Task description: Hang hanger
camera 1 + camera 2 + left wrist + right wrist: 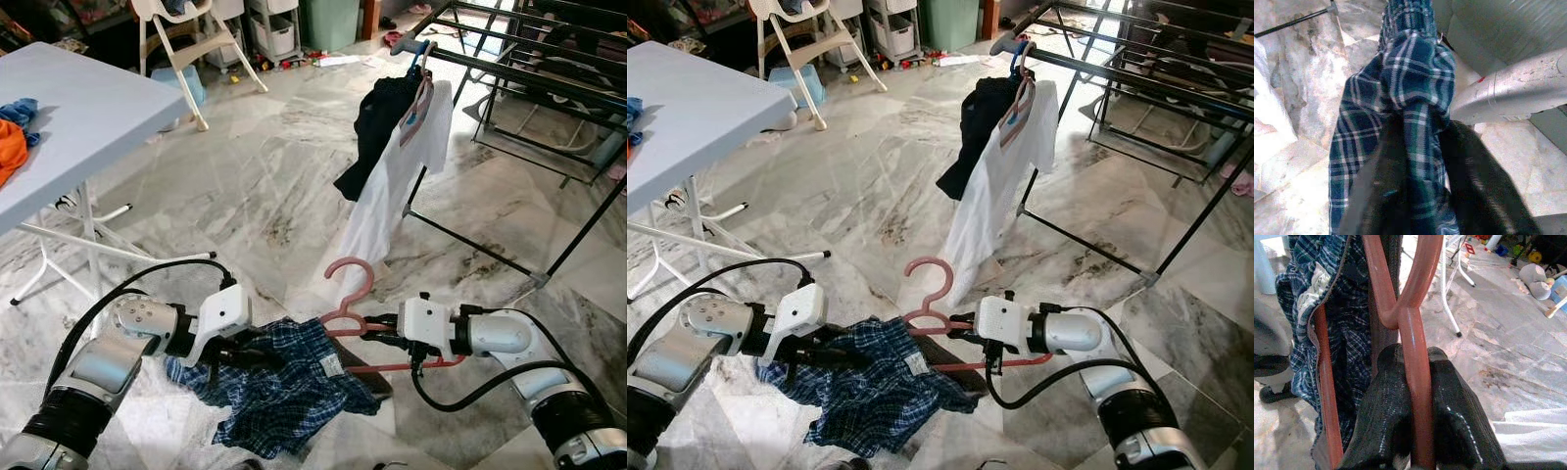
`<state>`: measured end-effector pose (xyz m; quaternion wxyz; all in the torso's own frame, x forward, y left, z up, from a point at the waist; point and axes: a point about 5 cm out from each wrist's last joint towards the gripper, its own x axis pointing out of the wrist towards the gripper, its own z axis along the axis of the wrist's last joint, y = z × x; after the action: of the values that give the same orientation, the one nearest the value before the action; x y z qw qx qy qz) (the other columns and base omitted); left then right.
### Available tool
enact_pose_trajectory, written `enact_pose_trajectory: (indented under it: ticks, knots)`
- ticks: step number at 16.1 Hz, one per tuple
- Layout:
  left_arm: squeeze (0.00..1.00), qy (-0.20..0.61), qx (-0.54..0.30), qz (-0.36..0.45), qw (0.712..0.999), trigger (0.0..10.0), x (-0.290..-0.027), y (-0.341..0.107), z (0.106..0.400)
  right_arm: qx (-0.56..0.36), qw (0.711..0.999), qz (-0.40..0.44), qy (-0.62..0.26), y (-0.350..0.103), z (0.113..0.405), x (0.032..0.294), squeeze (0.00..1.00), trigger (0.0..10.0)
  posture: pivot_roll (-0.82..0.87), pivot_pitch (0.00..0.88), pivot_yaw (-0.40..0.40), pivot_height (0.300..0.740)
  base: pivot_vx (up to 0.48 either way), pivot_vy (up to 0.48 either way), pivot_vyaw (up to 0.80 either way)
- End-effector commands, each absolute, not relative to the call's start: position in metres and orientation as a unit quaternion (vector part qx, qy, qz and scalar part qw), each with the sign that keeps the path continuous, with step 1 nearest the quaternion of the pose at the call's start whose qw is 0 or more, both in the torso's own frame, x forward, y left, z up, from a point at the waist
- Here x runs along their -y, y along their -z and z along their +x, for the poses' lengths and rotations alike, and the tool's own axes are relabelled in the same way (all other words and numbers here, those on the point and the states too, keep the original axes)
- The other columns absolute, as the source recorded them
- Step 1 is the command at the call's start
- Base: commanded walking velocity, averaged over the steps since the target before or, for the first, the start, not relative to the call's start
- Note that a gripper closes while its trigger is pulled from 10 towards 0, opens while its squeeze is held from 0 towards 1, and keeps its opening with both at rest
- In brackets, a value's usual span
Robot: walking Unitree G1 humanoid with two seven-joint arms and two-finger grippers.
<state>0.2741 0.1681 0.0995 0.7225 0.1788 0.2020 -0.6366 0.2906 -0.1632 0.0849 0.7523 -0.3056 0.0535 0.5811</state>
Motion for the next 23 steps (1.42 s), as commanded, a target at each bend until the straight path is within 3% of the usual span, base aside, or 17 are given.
enact_pose_trajectory:
  ticks: [1, 9, 19, 20, 21, 23]
  knots:
    - [0.0, 0.648, -0.217, 0.185, 0.706, 0.0, -0.165, -0.091, 0.268, -0.038, 0.755, -0.298, -0.583, -0.091, 0.294, 0.158, 0.0, 10.0, -0.1, 0.133, 0.075, 0.74, 0.0, 0.0, 0.0]
    - [0.0, 0.661, -0.23, 0.17, 0.694, 0.0, -0.164, -0.085, 0.262, -0.044, 0.744, -0.299, -0.596, -0.092, 0.295, 0.156, 0.0, 10.0, -0.1, 0.126, 0.065, 0.74, 0.0, 0.0, 0.0]
    - [0.0, 0.666, -0.219, 0.143, 0.699, 0.0, -0.154, -0.088, 0.264, -0.065, 0.734, -0.287, -0.612, -0.089, 0.294, 0.155, 0.01, 10.0, -0.11, 0.114, 0.061, 0.74, 0.0, 0.0, 0.0]
    - [0.0, 0.665, -0.22, 0.143, 0.699, 0.0, -0.153, -0.087, 0.264, -0.072, 0.735, -0.279, -0.614, -0.088, 0.294, 0.155, 0.81, 10.0, -0.11, 0.114, 0.06, 0.74, 0.0, 0.0, 0.0]
    - [0.0, 0.665, -0.221, 0.143, 0.699, 0.0, -0.154, -0.086, 0.263, -0.071, 0.735, -0.275, -0.616, -0.089, 0.294, 0.154, 1.0, 10.0, -0.11, 0.114, 0.06, 0.74, 0.0, 0.0, 0.0]
    - [0.0, 0.662, -0.224, 0.143, 0.701, 0.0, -0.155, -0.085, 0.263, -0.076, 0.726, -0.271, -0.628, -0.089, 0.292, 0.155, 1.0, 10.0, -0.1, 0.114, 0.062, 0.74, 0.0, 0.0, 0.0]
